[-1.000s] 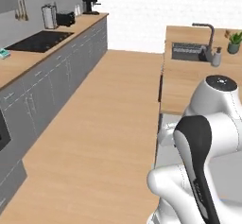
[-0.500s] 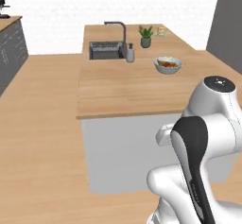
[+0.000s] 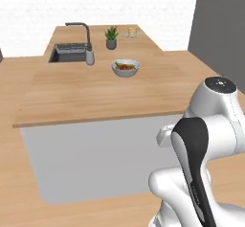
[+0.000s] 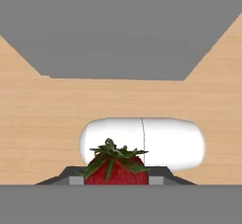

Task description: Take the strawberry from the fridge and place it on top of the pancake, located on the dining counter.

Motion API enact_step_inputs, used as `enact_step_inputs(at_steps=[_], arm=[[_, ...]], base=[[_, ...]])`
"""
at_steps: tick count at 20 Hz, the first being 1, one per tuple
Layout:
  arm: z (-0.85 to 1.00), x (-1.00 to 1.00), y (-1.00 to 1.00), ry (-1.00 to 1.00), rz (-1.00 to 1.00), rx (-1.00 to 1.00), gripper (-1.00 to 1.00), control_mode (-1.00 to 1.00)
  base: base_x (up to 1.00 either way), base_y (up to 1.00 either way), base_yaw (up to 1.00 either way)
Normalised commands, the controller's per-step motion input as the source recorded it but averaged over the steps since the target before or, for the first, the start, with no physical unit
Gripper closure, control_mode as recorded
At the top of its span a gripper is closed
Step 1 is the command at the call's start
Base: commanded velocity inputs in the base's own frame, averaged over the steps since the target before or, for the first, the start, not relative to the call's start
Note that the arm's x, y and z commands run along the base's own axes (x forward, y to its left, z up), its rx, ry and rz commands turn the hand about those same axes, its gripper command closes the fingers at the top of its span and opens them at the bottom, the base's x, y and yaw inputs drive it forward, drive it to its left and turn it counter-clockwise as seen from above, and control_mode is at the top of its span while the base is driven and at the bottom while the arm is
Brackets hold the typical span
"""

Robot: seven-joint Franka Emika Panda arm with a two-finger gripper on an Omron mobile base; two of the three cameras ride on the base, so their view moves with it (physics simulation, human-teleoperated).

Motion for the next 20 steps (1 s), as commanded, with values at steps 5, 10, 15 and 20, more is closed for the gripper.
enact_step_inputs(at_steps=[5, 10, 15, 20], arm=[[0.00, 0.00, 0.00, 0.00, 0.00, 0.00, 1.00, 1.00], [0.00, 0.00, 0.00, 0.00, 0.00, 0.00, 1.00, 1.00], [0.00, 0.00, 0.00, 0.00, 0.00, 0.00, 1.00, 1.00], [0.00, 0.00, 0.00, 0.00, 0.00, 0.00, 1.00, 1.00]], base=[[0.00, -1.00, -0.05], [0.14, -1.00, -0.08], [0.48, -1.00, 0.01], [0.49, -1.00, 0.14]])
